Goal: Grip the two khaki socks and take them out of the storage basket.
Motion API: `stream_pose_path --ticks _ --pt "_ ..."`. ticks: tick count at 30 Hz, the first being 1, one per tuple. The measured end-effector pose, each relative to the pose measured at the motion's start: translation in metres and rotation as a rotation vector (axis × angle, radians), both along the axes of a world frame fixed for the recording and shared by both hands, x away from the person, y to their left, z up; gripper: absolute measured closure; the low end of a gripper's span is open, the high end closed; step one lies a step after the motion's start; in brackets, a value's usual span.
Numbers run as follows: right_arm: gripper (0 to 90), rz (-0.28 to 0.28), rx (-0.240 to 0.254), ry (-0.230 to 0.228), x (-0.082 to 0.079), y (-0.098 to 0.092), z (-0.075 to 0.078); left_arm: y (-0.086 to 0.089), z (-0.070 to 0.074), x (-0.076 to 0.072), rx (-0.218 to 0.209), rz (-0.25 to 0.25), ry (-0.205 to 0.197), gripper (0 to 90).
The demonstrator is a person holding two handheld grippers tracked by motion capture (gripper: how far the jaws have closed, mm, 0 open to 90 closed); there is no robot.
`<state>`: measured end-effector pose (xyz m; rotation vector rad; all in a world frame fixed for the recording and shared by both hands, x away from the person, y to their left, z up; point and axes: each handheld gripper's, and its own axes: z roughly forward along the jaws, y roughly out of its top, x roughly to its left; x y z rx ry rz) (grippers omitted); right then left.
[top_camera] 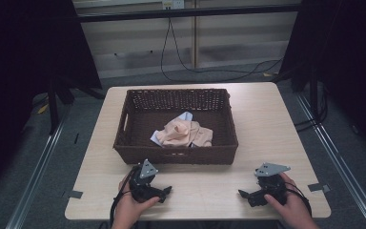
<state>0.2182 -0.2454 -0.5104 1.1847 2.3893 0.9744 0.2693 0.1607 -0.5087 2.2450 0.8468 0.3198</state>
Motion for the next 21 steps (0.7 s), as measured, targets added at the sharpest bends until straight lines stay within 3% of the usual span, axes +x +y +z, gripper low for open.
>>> stream_pose_path --ticks 4,9,12,13,14,17,21 --pt "0.0 0.002 0.0 -0.004 0.001 0.0 0.0 -0.001 0.0 0.0 -0.003 0.008 0.002 0.2" --pt "0.0 0.0 0.001 0.001 0.001 0.0 0.0 -0.006 0.013 0.006 0.035 -0.027 0.119 4.5" --pt "0.0 0.0 0.002 0.0 0.001 0.0 0.0 -0.008 0.017 0.009 0.051 -0.056 0.147 3.3" --pt "0.0 0.0 0.002 0.001 0.001 0.0 0.0 -0.009 0.021 0.011 0.072 -0.091 0.177 1.6" --pt "0.0 -0.001 0.001 0.001 0.001 0.0 0.0 -0.009 0.021 0.011 0.072 -0.091 0.177 1.2" --pt "0.0 0.001 0.001 -0.001 0.001 0.0 0.0 -0.01 0.032 0.017 0.082 -0.157 0.236 2.4" --pt "0.0 -0.001 0.002 0.001 0.001 0.0 0.0 -0.014 0.039 0.022 0.12 -0.185 0.272 2.7"
